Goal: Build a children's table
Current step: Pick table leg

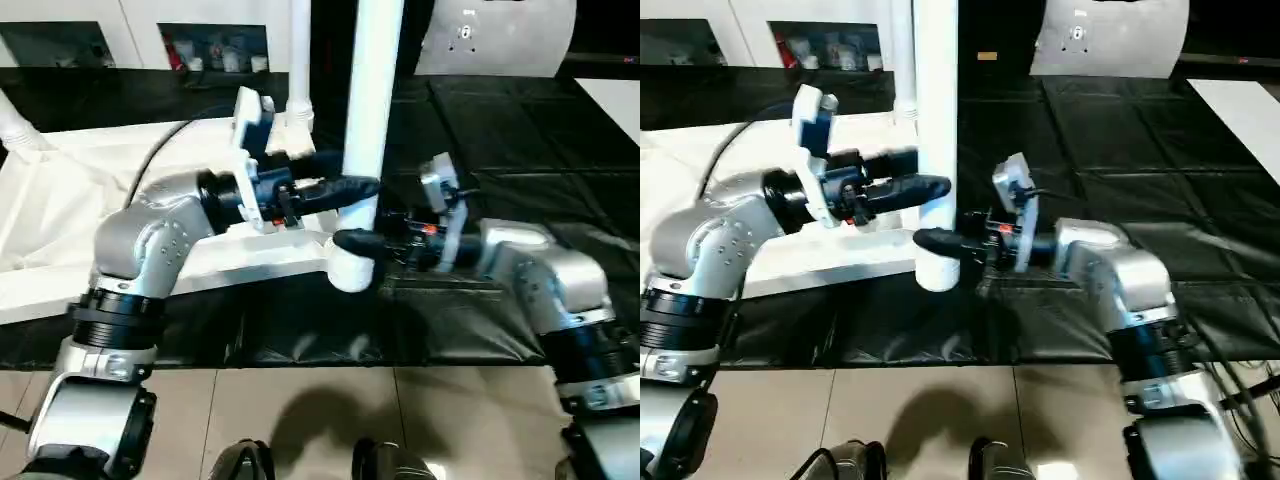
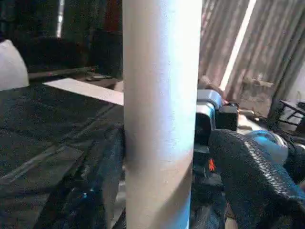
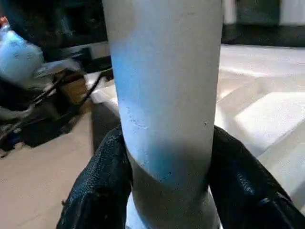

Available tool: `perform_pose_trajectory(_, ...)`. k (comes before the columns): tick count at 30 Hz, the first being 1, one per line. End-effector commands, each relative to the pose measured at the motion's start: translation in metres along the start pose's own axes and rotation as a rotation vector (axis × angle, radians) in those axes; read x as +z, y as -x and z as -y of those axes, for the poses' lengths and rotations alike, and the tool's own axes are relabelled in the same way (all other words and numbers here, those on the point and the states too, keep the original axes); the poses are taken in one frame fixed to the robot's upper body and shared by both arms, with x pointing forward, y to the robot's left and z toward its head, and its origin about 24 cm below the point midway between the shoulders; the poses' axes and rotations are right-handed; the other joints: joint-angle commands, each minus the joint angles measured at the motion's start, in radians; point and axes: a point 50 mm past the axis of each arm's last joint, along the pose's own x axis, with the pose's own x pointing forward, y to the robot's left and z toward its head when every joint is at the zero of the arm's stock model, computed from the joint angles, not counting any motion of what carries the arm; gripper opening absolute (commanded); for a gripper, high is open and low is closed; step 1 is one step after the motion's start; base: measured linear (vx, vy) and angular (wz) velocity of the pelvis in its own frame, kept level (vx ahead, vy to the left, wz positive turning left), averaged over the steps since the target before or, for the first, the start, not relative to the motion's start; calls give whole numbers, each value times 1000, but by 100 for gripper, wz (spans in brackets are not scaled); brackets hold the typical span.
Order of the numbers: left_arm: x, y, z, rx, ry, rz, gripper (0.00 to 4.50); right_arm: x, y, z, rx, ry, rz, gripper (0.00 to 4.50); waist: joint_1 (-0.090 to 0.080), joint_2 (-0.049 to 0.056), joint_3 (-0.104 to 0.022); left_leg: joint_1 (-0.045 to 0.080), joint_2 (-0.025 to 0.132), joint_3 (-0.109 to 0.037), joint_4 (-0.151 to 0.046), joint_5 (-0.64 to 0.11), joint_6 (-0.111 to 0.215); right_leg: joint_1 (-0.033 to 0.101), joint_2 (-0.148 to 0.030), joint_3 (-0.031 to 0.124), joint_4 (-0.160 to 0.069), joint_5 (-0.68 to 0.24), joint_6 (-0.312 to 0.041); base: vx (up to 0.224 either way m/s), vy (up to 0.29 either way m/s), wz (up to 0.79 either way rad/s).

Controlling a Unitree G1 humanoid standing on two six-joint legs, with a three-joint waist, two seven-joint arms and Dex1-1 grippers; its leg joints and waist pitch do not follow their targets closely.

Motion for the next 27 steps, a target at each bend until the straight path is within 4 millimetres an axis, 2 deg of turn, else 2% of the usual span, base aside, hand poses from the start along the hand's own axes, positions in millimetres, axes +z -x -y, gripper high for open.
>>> perform_pose_trajectory(1, 2, 1, 1, 68, -81, -21, 350, 6, 1, 6, -114, 34, 61, 191, 2, -3, -108, 22, 45, -26, -60, -153, 33, 62, -79, 43, -65, -396, -144, 0, 0, 0)
perform_pose_trajectory(2, 3, 0, -2, 134, -111, -28, 375, 5, -2, 6, -145, 36, 78, 191, 2, 3, -109, 24, 48, -27, -61, -155, 29, 62, -79, 45, -63, -386, -144, 0, 0, 0)
perform_pose_trajectory(4, 4, -2, -6, 247, -156, -23, 386, 5, -7, 7, -202, 45, 115, 191, 2, 1, -110, 25, 48, -27, -61, -159, 23, 62, -77, 45, -62, -373, -143, 0, 0, 0)
perform_pose_trajectory(5, 4, -4, -7, 292, -167, -14, 391, 6, -10, 8, -242, 58, 133, 191, 2, 6, -108, 26, 48, -27, -62, -168, 20, 60, -77, 45, -64, -376, -144, 0, 0, 0)
perform_pose_trajectory(8, 2, -13, -3, 407, -221, 21, 392, 7, -20, 11, -363, 84, 188, 191, 0, 2, -110, 23, 50, -28, -63, -171, 12, 61, -81, 46, -65, -369, -146, 0, 0, 0)
perform_pose_trajectory(9, 1, -15, -2, 425, -228, 24, 392, 7, -22, 11, -390, 91, 194, 191, 1, 4, -108, 25, 46, -26, -63, -177, 15, 60, -79, 45, -66, -378, -142, 0, 0, 0)
perform_pose_trajectory(14, -4, -29, 2, 564, -259, 52, 392, 5, -36, 10, -456, 124, 223, 191, -4, 1, -106, 23, 46, -26, -62, -193, 20, 60, -79, 46, -71, -386, -129, 0, 0, 0)
perform_pose_trajectory(15, -6, -32, 2, 623, -265, 55, 365, 4, -39, 11, -475, 129, 228, 191, -3, 0, -106, 21, 45, -27, -62, -191, 25, 62, -79, 45, -71, -388, -128, 0, 0, 0)
perform_pose_trajectory(18, -7, -35, 0, 722, -286, 62, 352, 3, -41, 15, -539, 145, 219, 191, -7, 0, -106, 18, 46, -29, -64, -189, 33, 61, -76, 44, -69, -374, -122, 0, 0, 0)
perform_pose_trajectory(20, -7, -41, 5, 687, -268, 83, 322, 3, -39, 19, -579, 145, 223, 191, -8, 0, -107, 20, 42, -27, -61, -190, 34, 61, -76, 43, -72, -384, -123, 0, 0, 0)
perform_pose_trajectory(22, -10, -43, 7, 667, -267, 71, 312, 3, -39, 20, -585, 146, 226, 191, -7, -1, -107, 19, 42, -27, -61, -192, 37, 61, -77, 43, -72, -389, -117, 0, 0, 0)
perform_pose_trajectory(24, -13, -44, 7, 678, -266, 55, 298, 3, -40, 19, -577, 146, 227, 191, -8, 4, -107, 19, 43, -28, -61, -193, 44, 60, -74, 42, -70, -372, -117, 0, 0, 0)
perform_pose_trajectory(25, -14, -44, 7, 678, -266, 55, 272, 3, -40, 19, -577, 146, 227, 191, -9, 3, -108, 19, 44, -27, -62, -193, 45, 60, -73, 42, -71, -366, -119, 0, 0, 0)
perform_pose_trajectory(27, -15, -44, 6, 692, -265, 48, 263, 2, -41, 19, -576, 151, 228, 191, -10, 2, -108, 18, 44, -27, -61, -190, 47, 61, -74, 43, -68, -345, -128, 0, 0, 0)
